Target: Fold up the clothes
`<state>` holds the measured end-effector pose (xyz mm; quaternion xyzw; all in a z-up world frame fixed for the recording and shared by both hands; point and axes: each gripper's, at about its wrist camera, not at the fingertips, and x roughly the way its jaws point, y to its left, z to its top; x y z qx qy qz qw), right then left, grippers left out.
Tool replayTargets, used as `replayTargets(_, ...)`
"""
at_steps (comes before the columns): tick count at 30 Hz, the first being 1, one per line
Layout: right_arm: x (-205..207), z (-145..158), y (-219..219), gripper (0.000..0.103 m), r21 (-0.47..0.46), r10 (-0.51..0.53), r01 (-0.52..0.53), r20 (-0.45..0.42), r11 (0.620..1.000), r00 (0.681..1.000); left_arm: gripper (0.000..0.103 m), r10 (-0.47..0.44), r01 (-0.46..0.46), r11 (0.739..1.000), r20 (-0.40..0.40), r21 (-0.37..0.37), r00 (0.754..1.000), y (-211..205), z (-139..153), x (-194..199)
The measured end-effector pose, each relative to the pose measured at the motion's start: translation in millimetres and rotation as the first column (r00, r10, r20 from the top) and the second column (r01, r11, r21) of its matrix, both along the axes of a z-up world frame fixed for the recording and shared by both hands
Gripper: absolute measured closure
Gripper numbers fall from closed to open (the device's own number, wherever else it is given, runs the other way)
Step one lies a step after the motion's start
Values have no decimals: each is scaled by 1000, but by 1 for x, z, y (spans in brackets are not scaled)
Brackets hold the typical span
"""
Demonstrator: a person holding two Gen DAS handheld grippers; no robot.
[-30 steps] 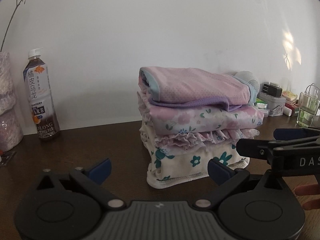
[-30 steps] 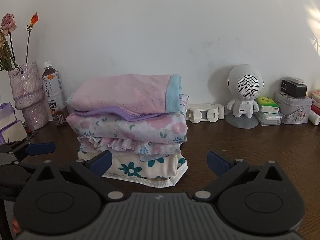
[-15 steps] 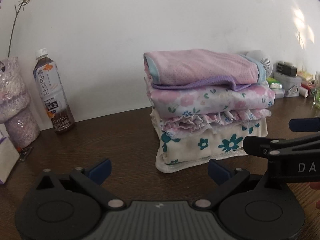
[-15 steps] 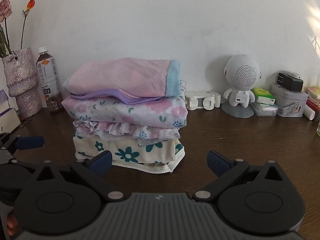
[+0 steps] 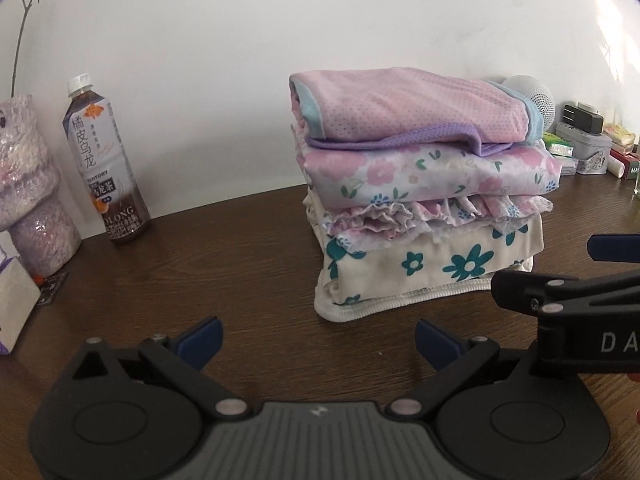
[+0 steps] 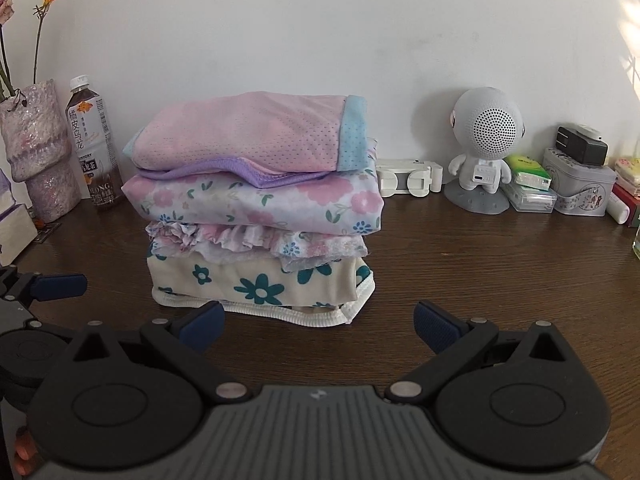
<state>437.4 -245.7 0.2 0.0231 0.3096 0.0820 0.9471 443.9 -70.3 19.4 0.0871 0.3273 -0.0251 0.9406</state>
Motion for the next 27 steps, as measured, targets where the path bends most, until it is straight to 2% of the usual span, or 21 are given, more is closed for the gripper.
replayTargets(13,-3,2,2,0,-30,-1,1,2,1000,1000,0,-12,12,1000,30,27,999,-13,2,-8)
replayTargets(27,-48,21,-3,0,-37,2,-2,19,999,1000,0,-36,33,999,57,40,998,-27,15,-49)
